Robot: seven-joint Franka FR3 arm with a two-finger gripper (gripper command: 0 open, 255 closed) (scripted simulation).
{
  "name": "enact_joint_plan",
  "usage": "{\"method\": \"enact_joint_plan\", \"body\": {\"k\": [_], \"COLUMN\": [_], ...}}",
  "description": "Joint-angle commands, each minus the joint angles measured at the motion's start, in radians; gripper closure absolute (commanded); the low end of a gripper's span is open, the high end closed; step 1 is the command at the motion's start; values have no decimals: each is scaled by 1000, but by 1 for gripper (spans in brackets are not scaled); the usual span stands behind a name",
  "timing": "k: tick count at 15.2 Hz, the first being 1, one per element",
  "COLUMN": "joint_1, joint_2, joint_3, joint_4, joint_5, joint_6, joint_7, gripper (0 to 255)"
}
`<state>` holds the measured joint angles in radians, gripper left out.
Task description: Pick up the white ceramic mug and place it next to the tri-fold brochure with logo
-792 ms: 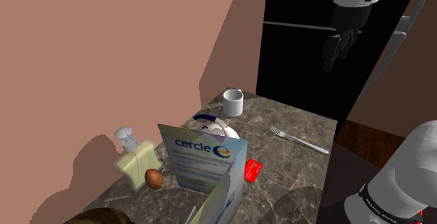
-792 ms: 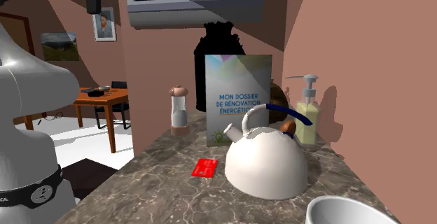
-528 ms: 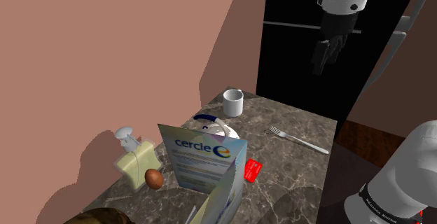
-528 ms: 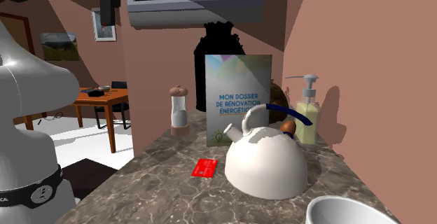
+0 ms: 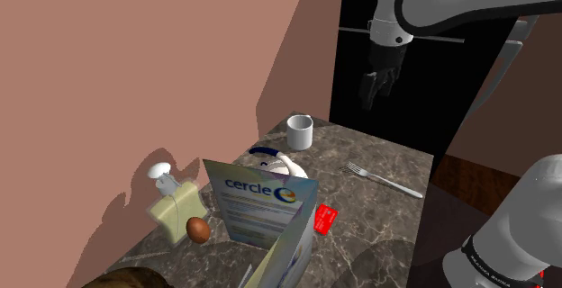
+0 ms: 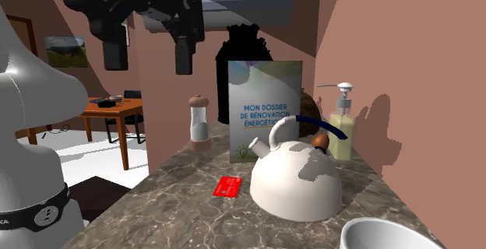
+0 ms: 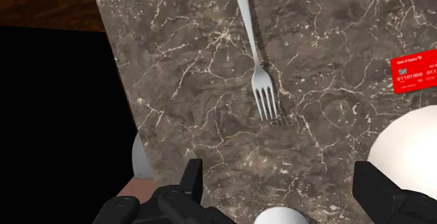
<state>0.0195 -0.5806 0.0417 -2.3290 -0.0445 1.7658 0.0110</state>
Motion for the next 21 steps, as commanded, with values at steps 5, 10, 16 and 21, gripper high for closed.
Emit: {"method": "enact_joint_plan", "body": {"k": [5, 10, 16, 21], "joint_1": [13, 21, 33, 47], "joint_2": [192, 363, 577, 759], "joint_3": [26, 45, 64, 75], "joint_4": [33, 99, 222, 362], "joint_5": [13, 12, -1, -22], "joint_6": [185, 310, 423, 485], "joint_7": [31, 55, 85, 111], "gripper": [0, 0, 0, 0]}}
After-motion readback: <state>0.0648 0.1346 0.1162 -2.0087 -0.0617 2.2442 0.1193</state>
